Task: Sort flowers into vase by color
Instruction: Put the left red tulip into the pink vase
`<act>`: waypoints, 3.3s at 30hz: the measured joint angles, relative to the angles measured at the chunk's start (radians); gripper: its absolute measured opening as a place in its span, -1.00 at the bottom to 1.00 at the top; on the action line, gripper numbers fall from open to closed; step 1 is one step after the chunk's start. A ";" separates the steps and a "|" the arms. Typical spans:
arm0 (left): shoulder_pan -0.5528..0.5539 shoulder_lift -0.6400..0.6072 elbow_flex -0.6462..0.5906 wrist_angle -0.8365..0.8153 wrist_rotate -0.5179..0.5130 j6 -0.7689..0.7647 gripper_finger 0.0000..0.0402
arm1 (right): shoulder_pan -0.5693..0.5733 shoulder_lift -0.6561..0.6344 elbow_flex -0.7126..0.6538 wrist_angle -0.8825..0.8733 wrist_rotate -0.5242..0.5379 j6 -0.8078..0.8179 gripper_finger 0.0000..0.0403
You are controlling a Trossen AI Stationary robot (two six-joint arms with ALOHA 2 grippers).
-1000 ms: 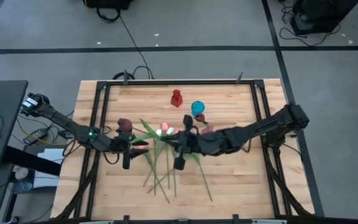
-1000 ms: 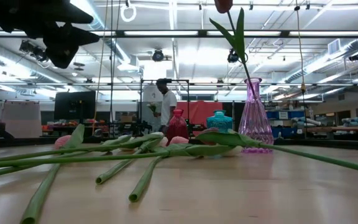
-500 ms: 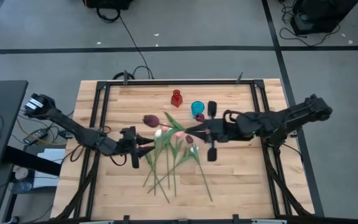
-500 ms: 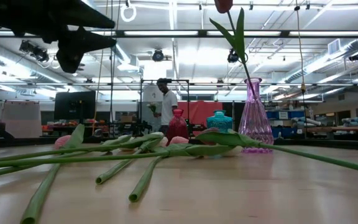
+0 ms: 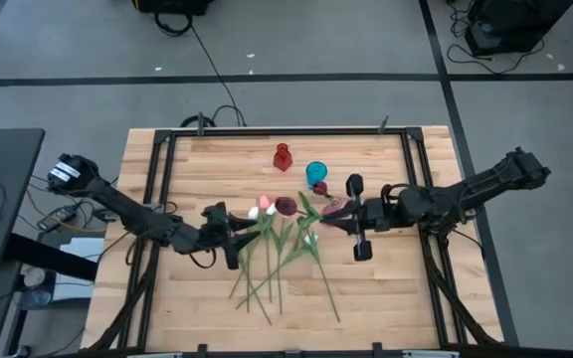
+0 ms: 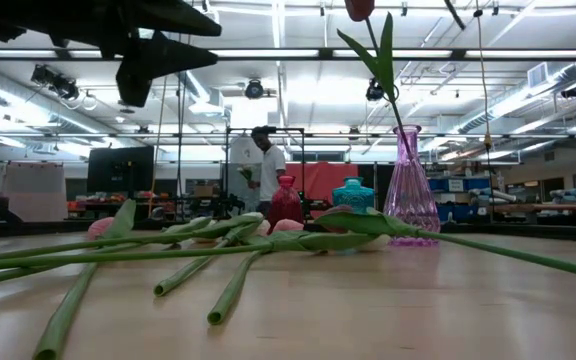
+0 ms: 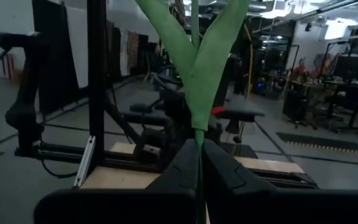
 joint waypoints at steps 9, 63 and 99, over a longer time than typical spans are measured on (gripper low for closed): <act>-0.001 0.198 0.121 0.000 0.046 0.011 -0.14 | 0.053 0.146 -0.041 0.110 0.109 0.022 -0.92; 0.077 0.556 0.564 0.111 0.162 0.269 -0.53 | 0.149 0.490 -0.038 0.769 0.274 -0.134 -0.92; 0.077 0.478 0.563 -0.454 0.405 0.018 -0.99 | 0.201 0.259 -0.038 0.319 0.426 -0.023 -0.42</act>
